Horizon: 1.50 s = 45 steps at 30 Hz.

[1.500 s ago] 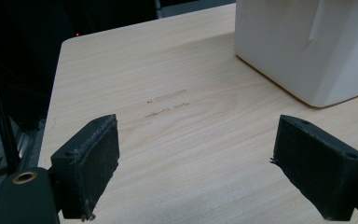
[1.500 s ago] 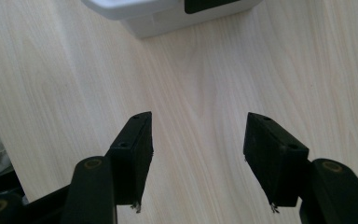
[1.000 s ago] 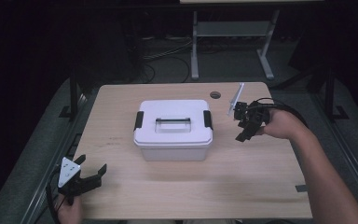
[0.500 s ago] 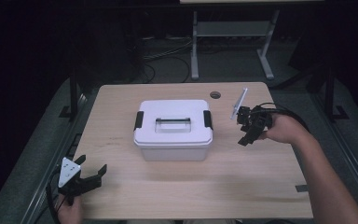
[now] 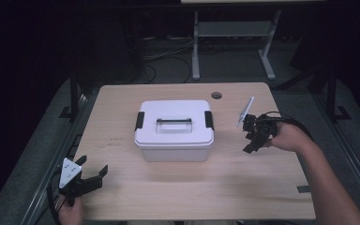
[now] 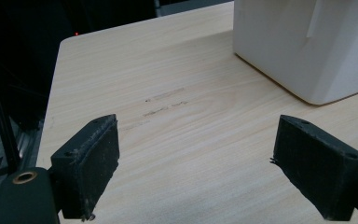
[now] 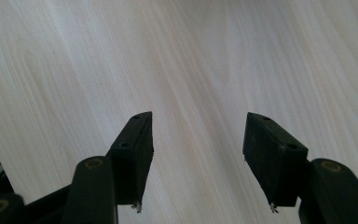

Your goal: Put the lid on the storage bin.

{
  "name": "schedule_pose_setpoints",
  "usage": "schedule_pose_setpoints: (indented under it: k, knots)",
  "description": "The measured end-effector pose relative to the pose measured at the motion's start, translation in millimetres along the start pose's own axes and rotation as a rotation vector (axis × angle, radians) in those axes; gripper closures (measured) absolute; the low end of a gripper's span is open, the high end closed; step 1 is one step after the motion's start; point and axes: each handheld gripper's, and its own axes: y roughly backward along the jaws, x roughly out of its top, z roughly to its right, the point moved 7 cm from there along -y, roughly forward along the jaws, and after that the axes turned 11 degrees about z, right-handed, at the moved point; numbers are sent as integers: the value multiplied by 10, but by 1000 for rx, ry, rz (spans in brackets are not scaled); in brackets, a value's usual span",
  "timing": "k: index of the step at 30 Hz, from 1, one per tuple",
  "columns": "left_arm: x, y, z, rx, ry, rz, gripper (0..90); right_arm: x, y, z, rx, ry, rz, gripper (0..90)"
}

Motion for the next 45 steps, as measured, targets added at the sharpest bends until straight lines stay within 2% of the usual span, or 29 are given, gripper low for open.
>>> schedule_pose_setpoints:
  k: [23,45]
  knots:
    - [5,8,0,2,1,2,138,-268,-204,-58,37,-50,13,419]
    - [13,12,7,0,-5,2,138,-579,-331,-143,44,-87,29,413]
